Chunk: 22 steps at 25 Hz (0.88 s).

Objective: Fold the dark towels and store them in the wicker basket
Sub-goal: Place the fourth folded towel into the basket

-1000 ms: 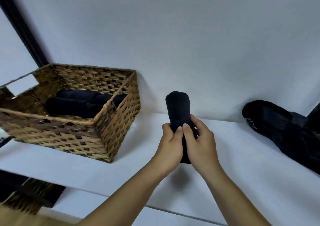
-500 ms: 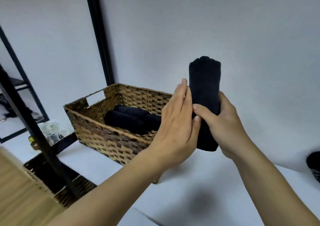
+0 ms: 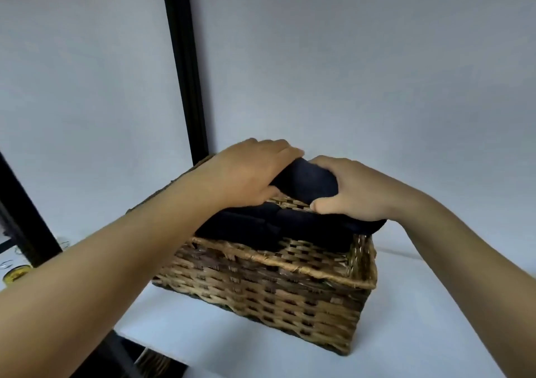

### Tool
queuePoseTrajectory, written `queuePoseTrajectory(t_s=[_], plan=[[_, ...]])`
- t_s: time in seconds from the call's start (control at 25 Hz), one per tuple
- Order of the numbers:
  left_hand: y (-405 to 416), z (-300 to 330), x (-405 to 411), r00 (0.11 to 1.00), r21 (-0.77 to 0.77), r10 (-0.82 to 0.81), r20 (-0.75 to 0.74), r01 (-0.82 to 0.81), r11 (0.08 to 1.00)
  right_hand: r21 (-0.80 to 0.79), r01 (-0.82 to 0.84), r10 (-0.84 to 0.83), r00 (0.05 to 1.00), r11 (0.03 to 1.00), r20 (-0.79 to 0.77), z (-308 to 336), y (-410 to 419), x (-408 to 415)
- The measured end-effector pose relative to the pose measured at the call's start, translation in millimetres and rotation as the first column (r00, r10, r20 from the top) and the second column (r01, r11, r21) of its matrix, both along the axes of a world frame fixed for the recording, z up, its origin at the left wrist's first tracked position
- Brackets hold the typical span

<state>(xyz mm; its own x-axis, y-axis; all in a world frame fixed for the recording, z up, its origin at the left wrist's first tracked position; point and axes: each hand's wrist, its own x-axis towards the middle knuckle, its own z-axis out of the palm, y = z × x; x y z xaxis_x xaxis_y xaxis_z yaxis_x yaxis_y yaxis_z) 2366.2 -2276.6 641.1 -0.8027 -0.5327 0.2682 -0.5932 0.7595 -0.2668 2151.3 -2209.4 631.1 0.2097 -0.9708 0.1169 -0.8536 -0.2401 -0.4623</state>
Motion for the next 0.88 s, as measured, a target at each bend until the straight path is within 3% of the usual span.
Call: queuePoseTrajectory(t_s=[0.08,0.16,0.32,0.4,0.56,0.64,0.76,0.88], plan=[[-23.4,-9.8,9.6,0.999,0.211,0.017,0.039,-0.025,0.977,0.034,-0.022,0.025,0.996,0.999,-0.089,-11.7,-16.4,13.8],[-49.7,-22.8,13.2,1.0,0.313,0.011,0.009,-0.013,0.95,0.037,0.026,-0.022,0.995,0.999,-0.102,-21.3,-29.4,20.3],[-91.0,-49.6,1.1,0.999,0.567,0.006,-0.034,0.014,0.824,0.065,0.331,-0.299,0.908,0.941,-0.293,-30.5,-49.2,12.5],[-100.5,-65.3,-14.8,0.999,0.681,-0.032,-0.028,0.043,0.731,0.137,0.401,-0.329,0.869,0.906,-0.369,-30.0,-51.8,5.6],[-109.8,-93.5,-48.5,0.983,0.851,-0.077,0.169,-0.106,0.515,0.291,0.446,-0.26,0.823,0.847,-0.505,-25.2,-58.2,8.5],[-111.9,-107.6,-60.0,0.953,0.862,-0.103,0.285,-0.208,0.463,0.401,0.456,-0.177,0.805,0.795,-0.566,-35.0,-69.6,13.6],[-114.4,-120.6,-63.8,0.885,0.752,-0.158,0.437,-0.263,0.604,0.561,0.455,-0.07,0.815,0.692,-0.575,-56.8,-88.4,14.4],[-113.6,-122.2,-63.6,0.85,0.626,-0.183,0.494,-0.201,0.754,0.613,0.465,0.021,0.786,0.639,-0.618,-74.4,-103.4,16.2]])
